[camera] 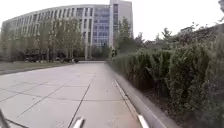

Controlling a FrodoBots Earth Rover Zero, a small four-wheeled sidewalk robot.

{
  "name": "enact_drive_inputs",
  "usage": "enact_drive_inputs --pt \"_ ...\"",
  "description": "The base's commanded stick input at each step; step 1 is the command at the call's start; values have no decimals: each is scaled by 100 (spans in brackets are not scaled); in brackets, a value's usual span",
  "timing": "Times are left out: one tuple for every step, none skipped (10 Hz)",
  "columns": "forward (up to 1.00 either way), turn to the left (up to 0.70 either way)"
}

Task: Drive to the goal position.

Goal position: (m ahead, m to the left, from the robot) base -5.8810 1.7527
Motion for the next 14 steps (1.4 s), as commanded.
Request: enact_drive_inputs --pt "2 0" --pt "1 0" --pt "1 0" --pt "4 0" --pt "0 0" --pt "1 0" --pt "3 0" --pt "4 0" --pt "1 0" --pt "1 0" --pt "2 0" --pt "3 0" --pt "1 0" --pt "0 0"
